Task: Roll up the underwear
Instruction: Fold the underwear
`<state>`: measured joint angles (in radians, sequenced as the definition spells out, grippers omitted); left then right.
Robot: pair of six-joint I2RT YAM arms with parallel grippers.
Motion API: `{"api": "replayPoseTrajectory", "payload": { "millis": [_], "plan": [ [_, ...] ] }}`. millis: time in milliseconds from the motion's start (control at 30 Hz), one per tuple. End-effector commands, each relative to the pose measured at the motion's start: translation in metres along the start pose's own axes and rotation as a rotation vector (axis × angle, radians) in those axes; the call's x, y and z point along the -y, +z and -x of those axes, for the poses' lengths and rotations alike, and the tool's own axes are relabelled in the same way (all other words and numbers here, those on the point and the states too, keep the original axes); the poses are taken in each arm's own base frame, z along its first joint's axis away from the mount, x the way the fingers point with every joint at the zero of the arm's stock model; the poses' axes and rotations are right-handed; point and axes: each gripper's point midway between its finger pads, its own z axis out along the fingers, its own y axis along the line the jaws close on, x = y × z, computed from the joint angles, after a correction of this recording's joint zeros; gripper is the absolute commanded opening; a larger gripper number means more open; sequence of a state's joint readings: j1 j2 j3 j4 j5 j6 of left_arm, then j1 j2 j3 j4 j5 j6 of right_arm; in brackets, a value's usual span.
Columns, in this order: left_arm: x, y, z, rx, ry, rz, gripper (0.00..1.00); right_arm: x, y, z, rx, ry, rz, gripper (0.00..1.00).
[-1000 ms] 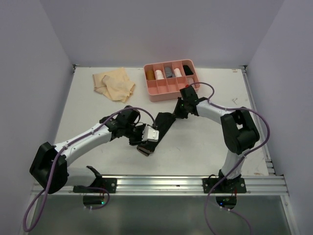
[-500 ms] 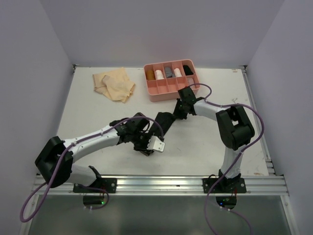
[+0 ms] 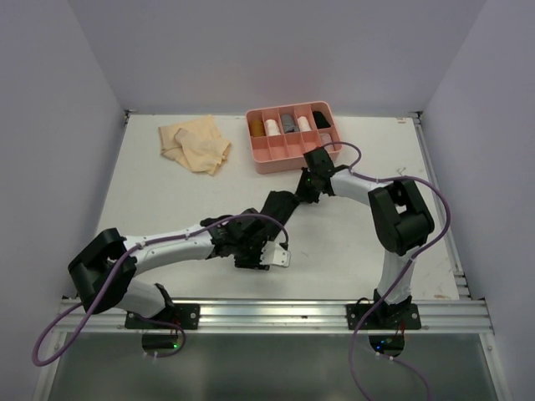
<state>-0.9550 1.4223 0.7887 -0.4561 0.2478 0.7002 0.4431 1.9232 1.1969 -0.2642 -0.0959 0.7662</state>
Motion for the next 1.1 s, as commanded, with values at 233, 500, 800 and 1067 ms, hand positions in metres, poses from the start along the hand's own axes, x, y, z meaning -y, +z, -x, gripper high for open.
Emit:
{"api": "replayPoseTrajectory", "payload": {
  "millis": [233,500,800,1067],
  "plan": [
    [-0.028,-0.005,-0.001,-0.011,-0.134,0.211,0.46,0.009,0.006,0.004,0.014,-0.015,-0.047,0.13],
    [-0.011,-0.001,0.006,0.020,-0.157,0.128,0.49,0.012,0.007,0.003,0.007,-0.011,-0.057,0.13],
    [-0.018,0.006,0.010,0.012,-0.188,0.160,0.45,0.015,0.007,0.001,0.003,-0.007,-0.061,0.13],
    [-0.015,0.003,0.001,-0.017,-0.188,0.168,0.15,0.017,0.008,0.001,-0.002,-0.014,-0.063,0.12]
  ]
}}
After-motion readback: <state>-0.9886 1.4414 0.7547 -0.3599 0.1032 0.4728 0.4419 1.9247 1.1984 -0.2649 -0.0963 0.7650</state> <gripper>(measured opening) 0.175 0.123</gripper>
